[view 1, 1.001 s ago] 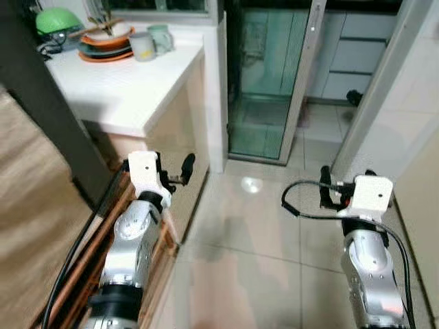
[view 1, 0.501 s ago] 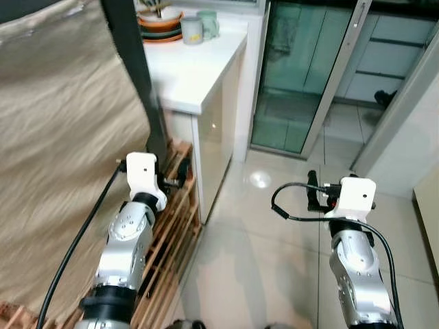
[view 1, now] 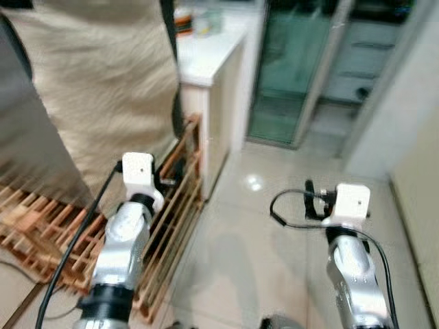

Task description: Restocking fridge

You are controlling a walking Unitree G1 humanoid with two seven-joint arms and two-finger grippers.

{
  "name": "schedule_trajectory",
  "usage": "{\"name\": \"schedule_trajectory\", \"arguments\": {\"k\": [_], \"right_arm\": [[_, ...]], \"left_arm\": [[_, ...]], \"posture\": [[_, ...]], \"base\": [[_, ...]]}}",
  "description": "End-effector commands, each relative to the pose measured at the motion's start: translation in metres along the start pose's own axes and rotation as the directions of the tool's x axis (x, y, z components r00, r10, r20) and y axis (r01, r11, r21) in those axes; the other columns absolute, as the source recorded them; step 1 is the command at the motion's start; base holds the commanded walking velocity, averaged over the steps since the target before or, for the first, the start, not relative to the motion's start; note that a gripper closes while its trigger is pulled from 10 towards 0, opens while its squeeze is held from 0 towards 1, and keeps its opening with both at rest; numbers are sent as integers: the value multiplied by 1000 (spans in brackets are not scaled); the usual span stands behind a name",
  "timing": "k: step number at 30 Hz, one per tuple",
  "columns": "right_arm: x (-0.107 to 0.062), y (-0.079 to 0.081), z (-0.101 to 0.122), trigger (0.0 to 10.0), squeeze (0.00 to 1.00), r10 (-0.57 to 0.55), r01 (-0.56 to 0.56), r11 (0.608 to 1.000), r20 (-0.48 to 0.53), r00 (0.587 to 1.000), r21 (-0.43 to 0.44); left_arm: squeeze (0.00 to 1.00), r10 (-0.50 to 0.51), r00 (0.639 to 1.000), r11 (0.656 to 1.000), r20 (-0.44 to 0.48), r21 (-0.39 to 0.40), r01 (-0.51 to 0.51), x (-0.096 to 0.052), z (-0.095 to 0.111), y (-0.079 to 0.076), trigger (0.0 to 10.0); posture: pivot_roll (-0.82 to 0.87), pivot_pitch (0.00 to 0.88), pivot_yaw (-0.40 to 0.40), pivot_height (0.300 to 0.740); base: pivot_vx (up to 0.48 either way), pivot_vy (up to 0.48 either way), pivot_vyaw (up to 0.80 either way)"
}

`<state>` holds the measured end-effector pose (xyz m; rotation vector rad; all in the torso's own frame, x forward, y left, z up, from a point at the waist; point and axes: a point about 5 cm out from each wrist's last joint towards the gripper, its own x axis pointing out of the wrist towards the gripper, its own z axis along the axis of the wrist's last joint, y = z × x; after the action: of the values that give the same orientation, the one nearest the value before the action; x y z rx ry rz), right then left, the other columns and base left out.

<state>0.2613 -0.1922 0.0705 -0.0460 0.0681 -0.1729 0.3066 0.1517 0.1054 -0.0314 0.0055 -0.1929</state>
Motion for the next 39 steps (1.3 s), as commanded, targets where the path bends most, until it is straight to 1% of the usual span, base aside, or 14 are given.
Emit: {"name": "schedule_trajectory", "arguments": {"k": [1,5,14,16,19,22,25,30,32,34,37,39], "right_arm": [[6,5,10,10000,0,12,-12,1000,37,999,12],[7,5,10,10000,0,11,-11,1000,38,999,11],[8,6,10,10000,0,12,-12,1000,38,999,11],[8,6,10,10000,0,14,-14,1000,40,999,10],[9,7,9,10000,0,22,-23,1000,40,999,5],[9,7,8,10000,0,29,-29,1000,36,999,0],[8,7,6,10000,0,35,-34,999,30,999,-6],[8,6,4,10000,0,39,-39,999,22,999,-10],[9,8,5,10000,0,43,-42,999,25,999,-9],[11,9,7,10000,0,48,-47,999,32,998,-6],[14,11,14,10000,0,49,-49,999,54,997,8],[14,11,18,10000,0,41,-42,999,68,997,17]], "left_arm": [[0,7,1000,1000,24,17,-7,-1,4,4,10000],[0,10,999,1000,34,10,-10,0,6,5,10000],[0,9,997,1000,75,9,-10,0,13,5,10000],[0,13,996,1000,86,-1,-13,0,15,5,10000],[0,14,993,999,116,-44,-9,-3,19,5,10000],[0,-6,992,999,128,-51,13,-6,21,3,10000],[0,-34,991,999,128,-1,35,-11,20,-1,10000],[0,-33,992,999,124,4,33,-13,19,-4,10000],[0,0,995,998,103,55,-6,-7,20,-3,10000],[0,32,996,996,87,77,-38,-1,21,-1,10000],[0,54,996,997,77,45,-58,5,23,2,10000],[0,53,996,998,78,37,-56,5,23,3,10000]], "posture": [[-157,0,51,740],[-156,0,52,740],[-151,0,50,740],[-151,0,50,740],[-142,0,48,740],[-139,0,45,740],[-135,0,43,740],[-132,0,40,740],[-130,0,39,740],[-132,0,41,740],[-139,0,45,740],[-143,0,49,740]], "base": [[0,0,0],[0,0,0],[0,480,0],[0,480,0],[0,479,0],[0,467,0],[-87,411,0],[0,0,0],[0,0,0],[0,0,0],[0,0,0],[0,0,0]]}}
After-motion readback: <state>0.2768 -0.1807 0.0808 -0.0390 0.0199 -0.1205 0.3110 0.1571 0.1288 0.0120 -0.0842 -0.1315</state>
